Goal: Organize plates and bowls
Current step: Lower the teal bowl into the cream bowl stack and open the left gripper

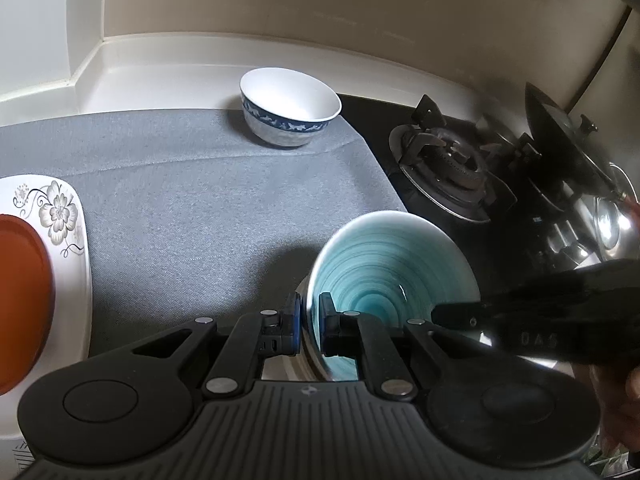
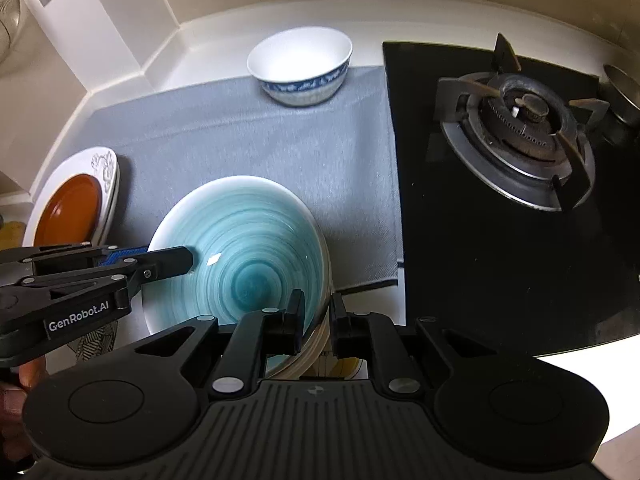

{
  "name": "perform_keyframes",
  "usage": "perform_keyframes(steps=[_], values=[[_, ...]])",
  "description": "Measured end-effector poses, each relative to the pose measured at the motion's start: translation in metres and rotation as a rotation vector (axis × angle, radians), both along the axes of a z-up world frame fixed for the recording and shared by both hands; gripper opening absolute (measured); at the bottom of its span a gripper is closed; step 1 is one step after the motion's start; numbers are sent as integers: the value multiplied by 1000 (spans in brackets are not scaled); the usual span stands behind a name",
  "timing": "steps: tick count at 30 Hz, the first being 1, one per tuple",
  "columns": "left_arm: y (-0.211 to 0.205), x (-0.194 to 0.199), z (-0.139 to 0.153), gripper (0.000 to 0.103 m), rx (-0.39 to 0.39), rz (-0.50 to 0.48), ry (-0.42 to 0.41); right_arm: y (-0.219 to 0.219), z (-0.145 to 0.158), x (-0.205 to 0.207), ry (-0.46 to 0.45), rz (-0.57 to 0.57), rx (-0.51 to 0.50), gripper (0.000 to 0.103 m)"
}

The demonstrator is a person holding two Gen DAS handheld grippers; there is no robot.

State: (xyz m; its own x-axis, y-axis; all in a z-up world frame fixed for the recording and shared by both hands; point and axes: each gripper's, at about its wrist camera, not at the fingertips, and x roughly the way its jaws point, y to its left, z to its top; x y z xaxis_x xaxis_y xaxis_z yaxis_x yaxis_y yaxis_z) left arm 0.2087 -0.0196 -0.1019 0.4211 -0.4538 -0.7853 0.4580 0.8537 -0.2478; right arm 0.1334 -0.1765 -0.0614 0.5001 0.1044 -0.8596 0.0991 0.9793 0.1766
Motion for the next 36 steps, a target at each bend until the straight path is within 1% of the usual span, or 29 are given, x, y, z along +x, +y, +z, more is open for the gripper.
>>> perform_keyframes(steps=[3, 4, 6, 11, 15, 16, 18, 22, 25, 27, 30, 31, 36], values=[[0, 1, 0, 9, 4, -6, 5, 5, -3, 0, 11, 14, -21, 13], [-2, 1, 0, 10, 7, -13, 5, 5, -2, 0, 12, 18, -25, 13], [-3, 0, 0, 12, 10, -20, -1, 4, -2, 1, 20, 16, -18, 13], [0, 0, 1, 12, -1, -2, -8, 3, -1, 1, 31, 4, -9, 13], [2, 1, 5, 12, -16, 4, -23, 2, 6, 0, -13, -12, -30, 14], [2, 0, 5, 9, -17, 0, -27, 0, 8, 0, -26, -16, -27, 14], [0, 0, 4, 7, -4, -11, -41, -1, 9, 2, -40, -21, -24, 14], [1, 1, -2, 6, -7, -13, -24, -1, 2, 5, -22, -20, -30, 13], [2, 1, -2, 6, -12, -11, -23, 1, 1, 5, -33, -22, -44, 9], [5, 3, -4, 7, -36, 0, -5, 1, 2, 6, -42, -27, -44, 9], [17, 9, -7, 9, -110, 43, 58, 1, 3, 8, -39, -34, -41, 9], [19, 11, -7, 10, -124, 54, 70, 1, 4, 8, -44, -36, -38, 9], [16, 11, -4, 9, -121, 45, 48, -1, 7, 5, -71, -48, -16, 9]])
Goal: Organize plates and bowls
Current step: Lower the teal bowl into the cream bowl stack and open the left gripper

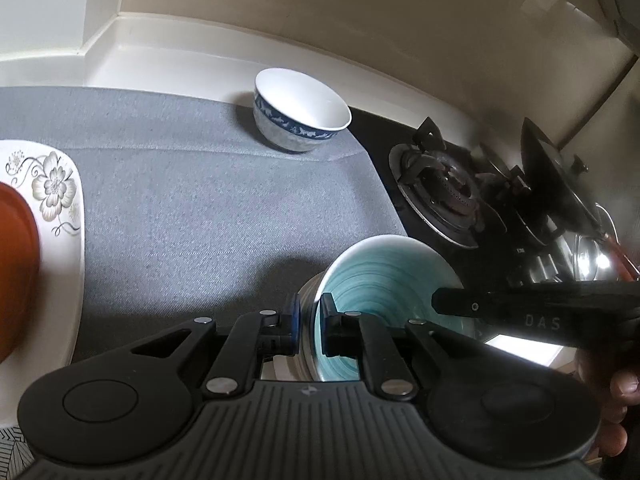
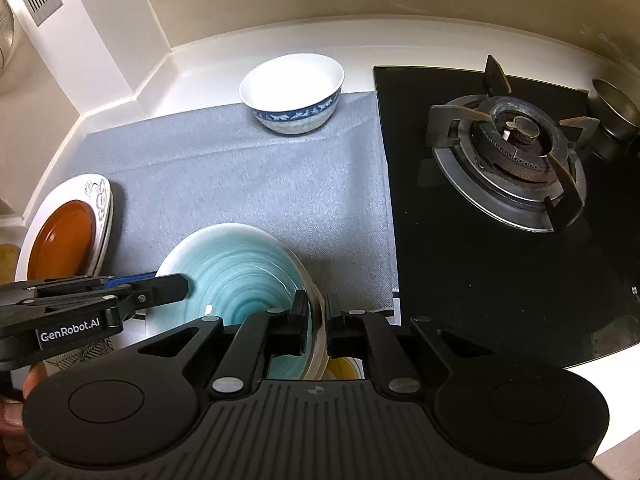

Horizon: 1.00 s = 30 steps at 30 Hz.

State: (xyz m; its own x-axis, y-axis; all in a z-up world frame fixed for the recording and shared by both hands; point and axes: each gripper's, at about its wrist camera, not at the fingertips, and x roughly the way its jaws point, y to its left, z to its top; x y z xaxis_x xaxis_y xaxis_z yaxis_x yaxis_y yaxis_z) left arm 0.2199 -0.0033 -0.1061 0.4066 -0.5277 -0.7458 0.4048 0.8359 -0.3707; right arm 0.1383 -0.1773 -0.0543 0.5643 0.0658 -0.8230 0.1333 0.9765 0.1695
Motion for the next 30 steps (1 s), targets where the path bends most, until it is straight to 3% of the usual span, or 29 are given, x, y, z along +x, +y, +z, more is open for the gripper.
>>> perform_keyframes(steps=[5, 11, 16, 22, 27, 30], values=[[-1, 1, 6, 8, 28, -18, 26, -1, -1, 2, 20, -4, 14, 8], [0, 6, 8, 8, 41, -17, 94, -4, 0, 11, 117, -29, 63, 8], [1, 8, 11, 8, 57, -33, 82, -6, 2, 19, 172, -58, 107, 8], [2, 8, 10, 9, 32, -21, 85, -1, -2, 23, 203, -40, 74, 8], [8, 2, 21, 29, 19, -3, 6, -2, 0, 17, 163, -43, 76, 10], [12, -3, 27, 32, 8, 7, -41, -3, 6, 9, 101, -42, 62, 18]])
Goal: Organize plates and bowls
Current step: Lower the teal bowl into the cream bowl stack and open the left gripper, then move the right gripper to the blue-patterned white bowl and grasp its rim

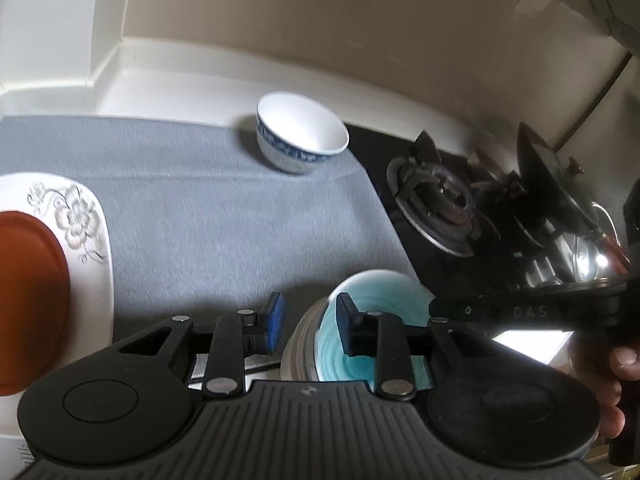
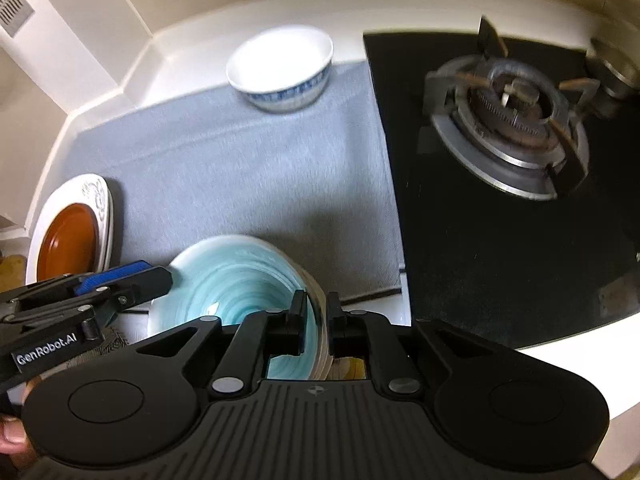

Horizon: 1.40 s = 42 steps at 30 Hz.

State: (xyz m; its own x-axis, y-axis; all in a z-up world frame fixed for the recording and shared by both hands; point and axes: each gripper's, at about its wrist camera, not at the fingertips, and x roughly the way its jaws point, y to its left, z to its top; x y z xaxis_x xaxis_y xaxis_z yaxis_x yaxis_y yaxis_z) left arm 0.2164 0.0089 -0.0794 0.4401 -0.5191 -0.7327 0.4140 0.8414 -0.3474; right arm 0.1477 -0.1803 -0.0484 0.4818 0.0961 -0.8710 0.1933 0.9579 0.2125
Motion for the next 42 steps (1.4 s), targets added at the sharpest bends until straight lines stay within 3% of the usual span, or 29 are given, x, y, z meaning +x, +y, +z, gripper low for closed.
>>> perform_keyframes(steps=[7, 13, 17, 26, 30, 36, 42], values=[[4, -13, 4, 32, -11, 70, -36, -20, 25, -12, -228, -36, 55, 21], [-3, -32, 15, 32, 29, 146, -92, -57, 34, 36, -334, -26, 161, 21], [-4, -53, 25, 32, 54, 215, -123, -82, 24, 88, -323, -42, 224, 29], [-11, -114, 35, 32, 159, 375, -181, -99, -19, 183, -222, -62, 281, 30], [-1, -128, 33, 32, 139, 508, -152, -93, -32, 198, -185, -37, 275, 30], [-10, -136, 33, 32, 164, 532, -163, -82, -43, 210, -149, 37, 261, 29], [-10, -142, 29, 32, 141, 593, -160, -78, -44, 213, -124, 53, 224, 23]])
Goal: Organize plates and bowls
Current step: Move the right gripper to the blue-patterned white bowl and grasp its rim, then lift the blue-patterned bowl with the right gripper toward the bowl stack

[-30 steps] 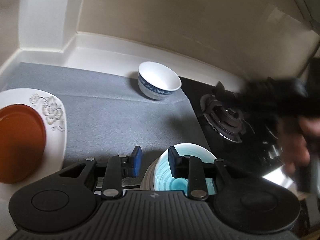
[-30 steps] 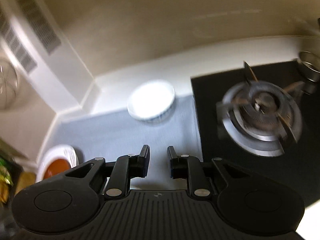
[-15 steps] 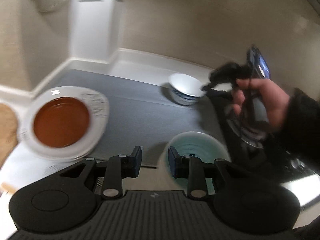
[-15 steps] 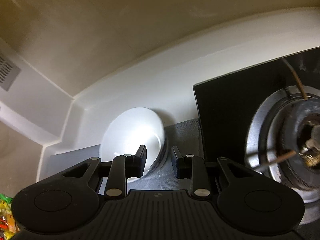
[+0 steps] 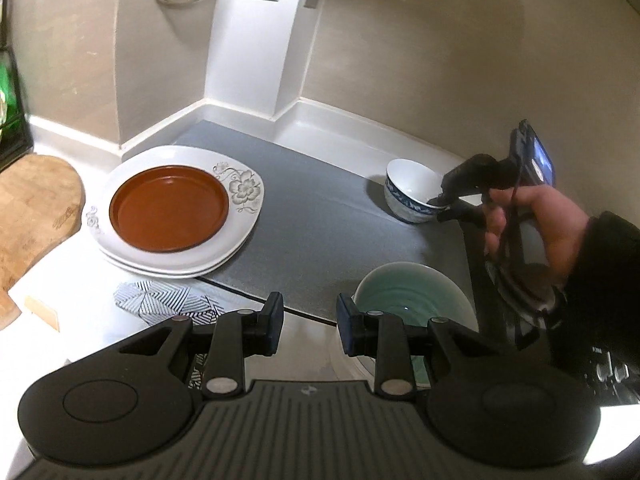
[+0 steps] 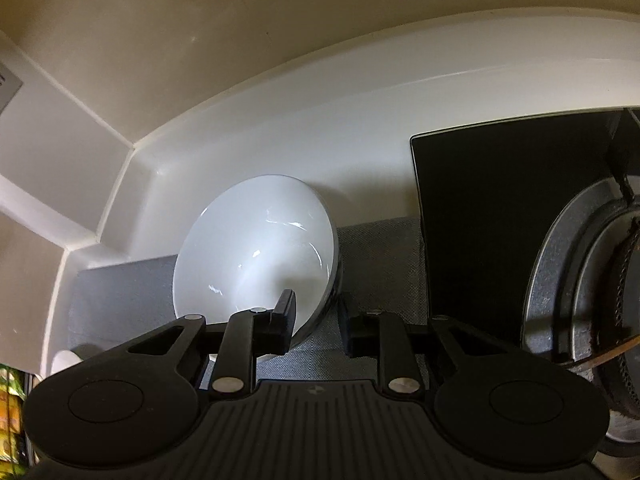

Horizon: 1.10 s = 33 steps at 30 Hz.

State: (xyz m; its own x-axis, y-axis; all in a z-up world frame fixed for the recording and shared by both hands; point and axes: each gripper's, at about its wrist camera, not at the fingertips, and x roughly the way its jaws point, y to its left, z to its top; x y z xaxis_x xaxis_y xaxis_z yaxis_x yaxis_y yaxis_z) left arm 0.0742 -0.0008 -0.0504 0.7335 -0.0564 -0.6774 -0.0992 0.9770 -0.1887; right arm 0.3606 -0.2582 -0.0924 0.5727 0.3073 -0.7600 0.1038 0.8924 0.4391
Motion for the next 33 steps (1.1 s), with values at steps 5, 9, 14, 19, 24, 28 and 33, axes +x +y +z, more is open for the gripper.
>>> perform_keyframes(steps=[5, 9, 14, 19, 24, 28, 33], values=[[-4, -2, -1, 32, -13, 11, -22, 1, 3, -2, 24, 10, -4, 15], [-4, 2, -4, 32, -26, 10, -26, 10, 8, -9, 51, 81, -17, 14], [-4, 4, -7, 32, -41, -8, -37, 21, 8, -16, 83, 129, -38, 14], [1, 8, -9, 32, -55, -12, -31, 37, 6, -22, 113, 216, -45, 14], [6, 9, -13, 32, -70, -23, -23, 55, 6, -31, 118, 332, -82, 15], [11, 9, -16, 32, -75, -33, -12, 67, 6, -38, 114, 393, -97, 15], [22, 4, -15, 32, -67, -21, -9, 66, 3, -37, 128, 385, -69, 14]])
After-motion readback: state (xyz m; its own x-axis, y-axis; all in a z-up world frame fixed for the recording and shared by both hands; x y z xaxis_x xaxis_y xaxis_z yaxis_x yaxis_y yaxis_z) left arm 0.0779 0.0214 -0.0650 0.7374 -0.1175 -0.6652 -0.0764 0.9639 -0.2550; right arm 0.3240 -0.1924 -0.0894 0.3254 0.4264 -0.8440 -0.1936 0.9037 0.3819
